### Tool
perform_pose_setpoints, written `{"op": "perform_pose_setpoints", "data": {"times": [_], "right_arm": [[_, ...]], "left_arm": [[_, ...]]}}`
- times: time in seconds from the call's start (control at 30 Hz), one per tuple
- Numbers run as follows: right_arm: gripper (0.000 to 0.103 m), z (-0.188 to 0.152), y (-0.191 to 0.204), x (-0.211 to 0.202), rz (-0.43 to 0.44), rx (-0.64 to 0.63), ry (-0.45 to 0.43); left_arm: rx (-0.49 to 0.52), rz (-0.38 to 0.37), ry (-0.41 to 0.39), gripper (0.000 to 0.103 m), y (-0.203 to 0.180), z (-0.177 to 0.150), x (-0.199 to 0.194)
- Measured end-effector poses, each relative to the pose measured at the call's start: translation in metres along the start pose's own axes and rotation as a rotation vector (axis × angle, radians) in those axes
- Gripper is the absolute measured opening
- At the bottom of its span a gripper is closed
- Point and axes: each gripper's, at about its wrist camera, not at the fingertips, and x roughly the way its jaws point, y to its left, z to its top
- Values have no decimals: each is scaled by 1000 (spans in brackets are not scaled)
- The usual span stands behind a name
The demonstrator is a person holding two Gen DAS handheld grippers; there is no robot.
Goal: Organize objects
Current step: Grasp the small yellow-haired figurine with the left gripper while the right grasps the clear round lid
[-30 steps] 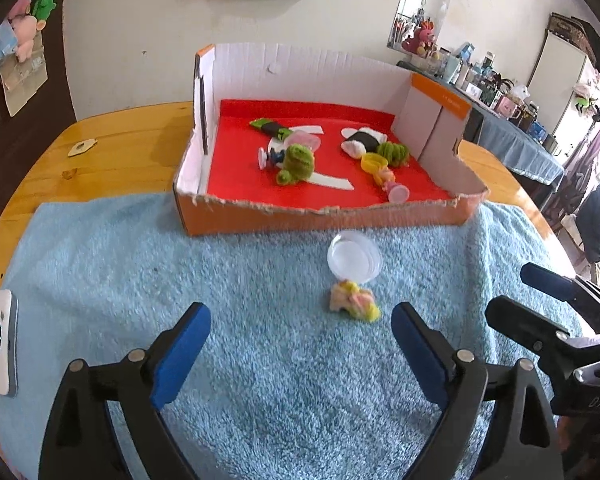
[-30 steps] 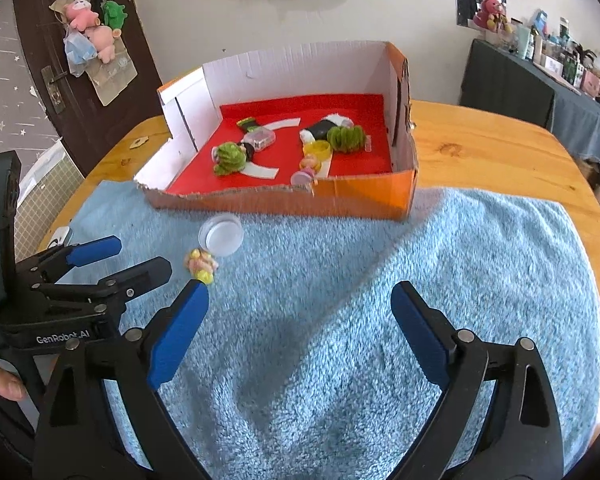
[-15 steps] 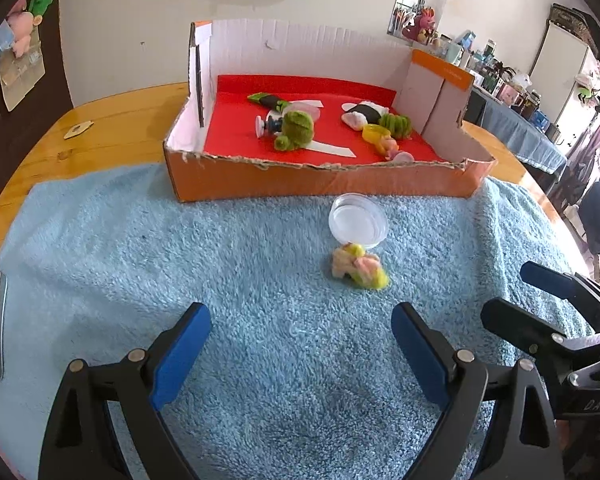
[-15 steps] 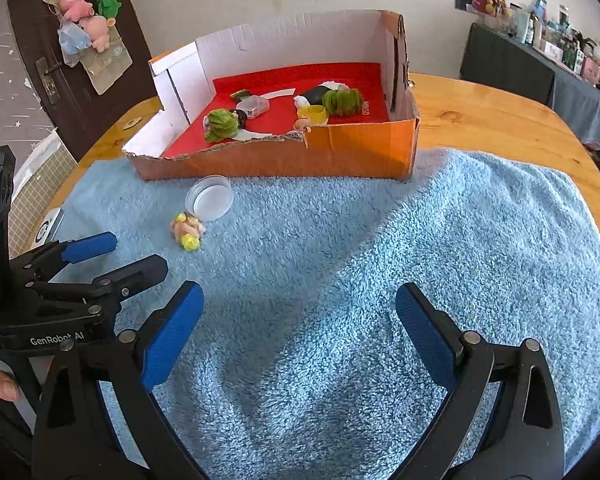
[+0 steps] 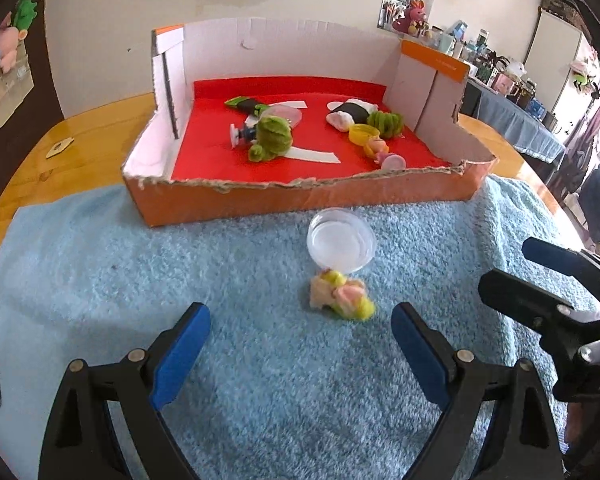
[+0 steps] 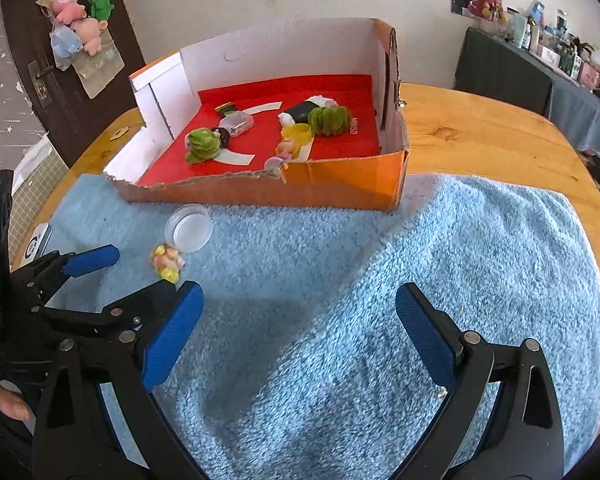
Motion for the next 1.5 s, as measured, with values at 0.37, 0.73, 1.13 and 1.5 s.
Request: {"op": "perform_pose_setpoints", "data": {"times": [0.37,0.73,1.13,1.5], "right_arm": [[98,23,20,20,22,-55,15],[98,38,48,49,49,-104,57],[98,37,65,73,53,-155,95],[98,30,37,63,-54,-126,60]], "left_arm": [[-31,48,-5,93,22,5,5],[-78,110,-10,94,62,6,-2],[-145,108,-25,92,97,4,-15],[-14,19,-31,92,42,11,-2]]}}
